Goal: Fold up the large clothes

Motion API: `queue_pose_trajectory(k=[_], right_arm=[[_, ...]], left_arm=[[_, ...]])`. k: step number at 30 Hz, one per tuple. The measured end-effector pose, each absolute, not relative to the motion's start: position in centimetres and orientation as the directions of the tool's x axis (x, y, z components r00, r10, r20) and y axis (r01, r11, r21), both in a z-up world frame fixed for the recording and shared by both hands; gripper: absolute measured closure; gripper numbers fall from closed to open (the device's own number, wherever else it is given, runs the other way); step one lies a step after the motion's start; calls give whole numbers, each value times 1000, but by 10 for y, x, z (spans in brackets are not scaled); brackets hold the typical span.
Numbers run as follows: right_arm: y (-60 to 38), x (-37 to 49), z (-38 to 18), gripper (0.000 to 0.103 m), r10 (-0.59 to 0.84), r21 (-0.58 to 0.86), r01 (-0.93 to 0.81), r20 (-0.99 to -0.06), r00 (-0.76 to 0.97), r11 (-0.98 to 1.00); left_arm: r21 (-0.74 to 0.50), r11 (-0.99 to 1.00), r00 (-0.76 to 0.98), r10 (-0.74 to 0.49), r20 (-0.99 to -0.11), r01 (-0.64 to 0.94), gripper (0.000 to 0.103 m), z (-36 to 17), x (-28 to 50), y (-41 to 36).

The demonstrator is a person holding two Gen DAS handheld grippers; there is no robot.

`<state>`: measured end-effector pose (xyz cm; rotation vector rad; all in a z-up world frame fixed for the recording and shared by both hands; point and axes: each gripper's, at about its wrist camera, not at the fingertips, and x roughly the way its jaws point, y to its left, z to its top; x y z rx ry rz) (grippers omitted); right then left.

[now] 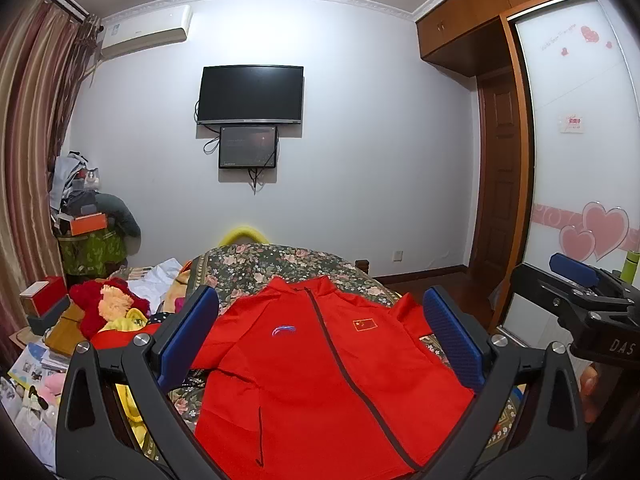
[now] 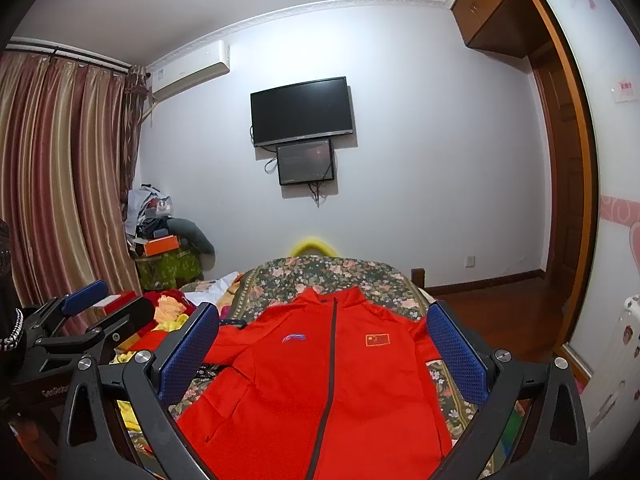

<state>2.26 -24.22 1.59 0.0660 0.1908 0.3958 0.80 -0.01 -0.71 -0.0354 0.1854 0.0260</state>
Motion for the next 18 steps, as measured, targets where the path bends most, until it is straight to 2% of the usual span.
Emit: queue_pose_trajectory(k=[18], right_arm=[[-235, 23, 10, 0, 374, 102, -361, -193, 907, 927]], left_arm=[[-56, 998, 978, 12, -206, -24, 0, -11, 14, 8]])
